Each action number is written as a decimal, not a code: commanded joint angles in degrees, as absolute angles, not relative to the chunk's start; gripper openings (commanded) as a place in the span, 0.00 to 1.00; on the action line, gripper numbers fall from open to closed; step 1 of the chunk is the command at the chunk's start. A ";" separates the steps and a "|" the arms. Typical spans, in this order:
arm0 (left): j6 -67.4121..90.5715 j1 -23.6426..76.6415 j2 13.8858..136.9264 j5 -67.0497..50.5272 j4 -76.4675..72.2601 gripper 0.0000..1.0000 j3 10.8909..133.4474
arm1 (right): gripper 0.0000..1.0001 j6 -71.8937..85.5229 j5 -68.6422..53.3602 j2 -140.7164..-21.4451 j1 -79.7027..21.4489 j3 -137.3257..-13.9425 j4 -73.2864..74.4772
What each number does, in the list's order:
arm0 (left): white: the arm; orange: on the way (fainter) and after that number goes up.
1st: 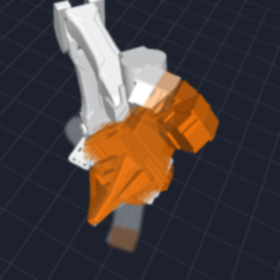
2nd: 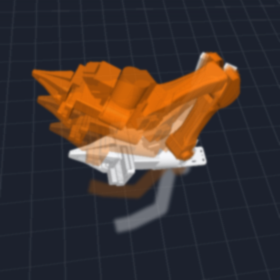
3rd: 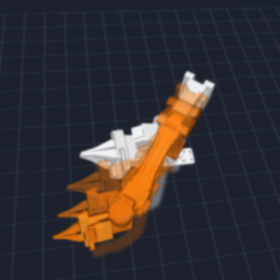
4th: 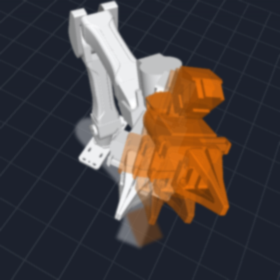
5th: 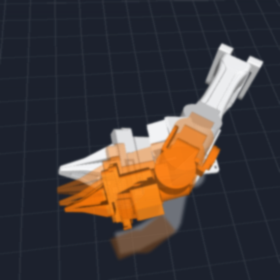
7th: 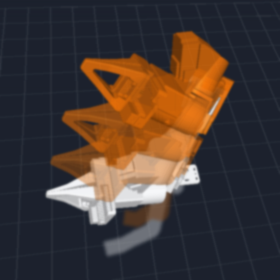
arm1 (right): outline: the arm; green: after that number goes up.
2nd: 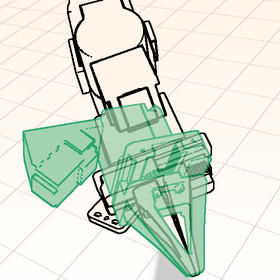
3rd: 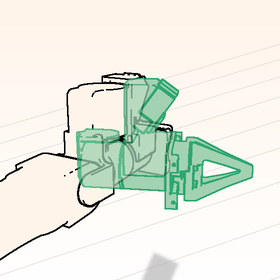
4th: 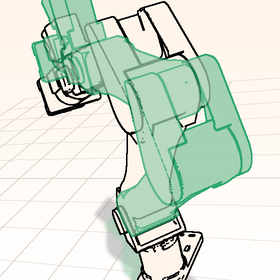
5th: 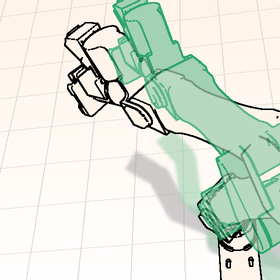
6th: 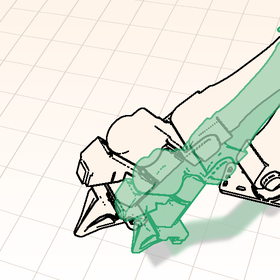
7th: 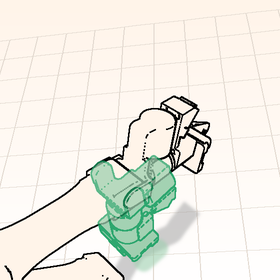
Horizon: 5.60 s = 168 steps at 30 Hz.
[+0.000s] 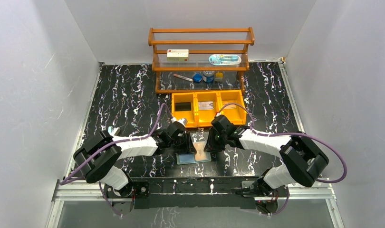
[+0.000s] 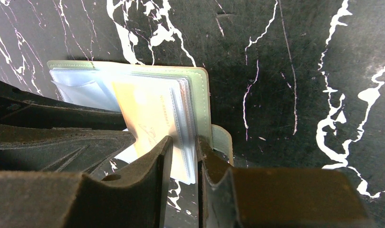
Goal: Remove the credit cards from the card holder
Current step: Remove the credit card from the card holder.
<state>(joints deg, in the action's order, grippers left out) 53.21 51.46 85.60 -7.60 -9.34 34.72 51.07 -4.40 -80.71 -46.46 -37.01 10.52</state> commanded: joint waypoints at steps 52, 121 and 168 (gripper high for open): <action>52.25 51.70 86.49 -5.19 -6.39 0.18 31.79 | 0.32 52.99 -5.82 -81.36 -46.32 -36.15 8.00; 48.95 51.68 78.67 -1.77 -0.60 0.13 33.48 | 0.35 52.34 -14.84 -76.73 -46.71 -38.27 1.89; 48.39 51.70 69.89 2.70 7.38 0.30 27.54 | 0.43 57.70 -14.85 -88.20 -47.33 -38.20 -2.84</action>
